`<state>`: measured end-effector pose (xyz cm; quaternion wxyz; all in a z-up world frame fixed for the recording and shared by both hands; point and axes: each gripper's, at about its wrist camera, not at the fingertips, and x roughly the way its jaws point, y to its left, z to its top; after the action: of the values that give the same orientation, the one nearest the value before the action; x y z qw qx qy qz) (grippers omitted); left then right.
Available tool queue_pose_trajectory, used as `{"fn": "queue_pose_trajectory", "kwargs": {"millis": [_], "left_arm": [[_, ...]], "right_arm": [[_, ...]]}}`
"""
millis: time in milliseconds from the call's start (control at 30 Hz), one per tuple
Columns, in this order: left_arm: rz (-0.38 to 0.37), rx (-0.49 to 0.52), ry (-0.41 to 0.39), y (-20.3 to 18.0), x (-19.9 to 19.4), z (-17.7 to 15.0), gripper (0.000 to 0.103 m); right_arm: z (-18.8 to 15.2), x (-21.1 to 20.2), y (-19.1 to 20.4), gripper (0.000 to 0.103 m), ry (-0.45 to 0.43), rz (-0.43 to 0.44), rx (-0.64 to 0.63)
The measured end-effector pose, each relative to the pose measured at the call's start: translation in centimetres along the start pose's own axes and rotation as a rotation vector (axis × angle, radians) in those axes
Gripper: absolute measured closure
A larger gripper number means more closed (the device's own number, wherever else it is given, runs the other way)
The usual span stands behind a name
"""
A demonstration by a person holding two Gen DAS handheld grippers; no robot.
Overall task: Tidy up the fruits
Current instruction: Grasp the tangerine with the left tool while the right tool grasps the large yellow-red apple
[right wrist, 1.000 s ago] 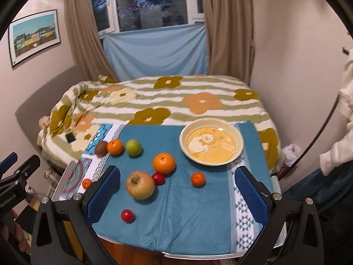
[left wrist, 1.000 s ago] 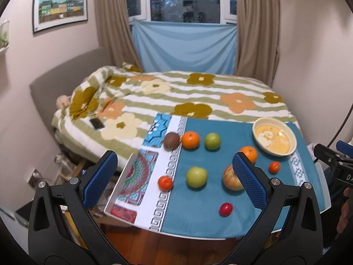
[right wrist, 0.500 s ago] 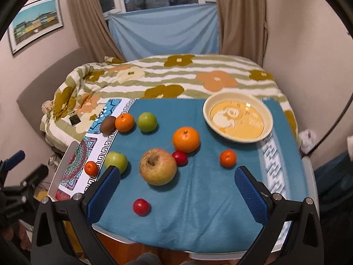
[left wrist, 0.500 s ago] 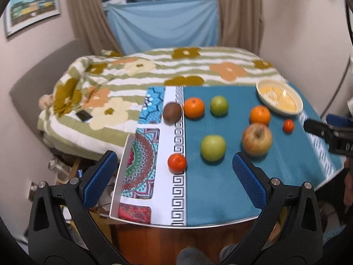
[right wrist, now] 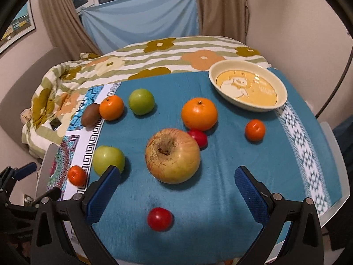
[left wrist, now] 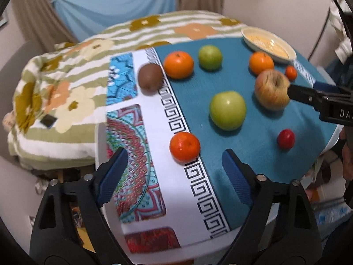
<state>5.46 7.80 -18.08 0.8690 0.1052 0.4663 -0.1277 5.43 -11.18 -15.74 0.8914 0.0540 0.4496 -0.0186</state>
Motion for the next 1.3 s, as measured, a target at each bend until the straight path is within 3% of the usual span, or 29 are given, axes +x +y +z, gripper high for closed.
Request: {"fn": "queue_pose_trajectory", "kwargs": {"millis": [233, 333, 567, 767, 967, 1167, 1300], "left_arm": [[-0.030, 0.092, 0.066, -0.9, 3.6, 0.1, 0.031], [-0.032, 0.107, 0.075, -1.2, 4.4, 0.2, 0.033], [-0.016, 0.091, 0.090, -1.1, 5.4, 0.5, 0.058], [-0.016, 0.074, 0.082, -0.8, 5.2, 0.2, 0.059], [-0.017, 0.053, 0.081, -0.4, 5.1, 0.1, 0.059], [-0.014, 0.037, 0.076, -0.2, 5.0, 0.2, 0.059], [-0.011, 0.020, 0.070, 0.0, 4.6, 0.3, 0.059]], "right_arm": [[-0.7, 2.7, 0.6, 0.000, 0.037, -0.024, 0.030], [-0.8, 3.3, 0.5, 0.000, 0.045, -0.029, 0.032], [-0.7, 4.5, 0.3, 0.005, 0.081, -0.005, 0.054], [-0.1, 4.8, 0.5, 0.005, 0.072, -0.015, 0.028], [0.1, 5.9, 0.8, 0.026, 0.110, -0.003, 0.008], [0.2, 6.3, 1.0, 0.036, 0.116, -0.022, -0.006], [0.3, 6.3, 0.8, 0.037, 0.113, -0.012, -0.005]]}}
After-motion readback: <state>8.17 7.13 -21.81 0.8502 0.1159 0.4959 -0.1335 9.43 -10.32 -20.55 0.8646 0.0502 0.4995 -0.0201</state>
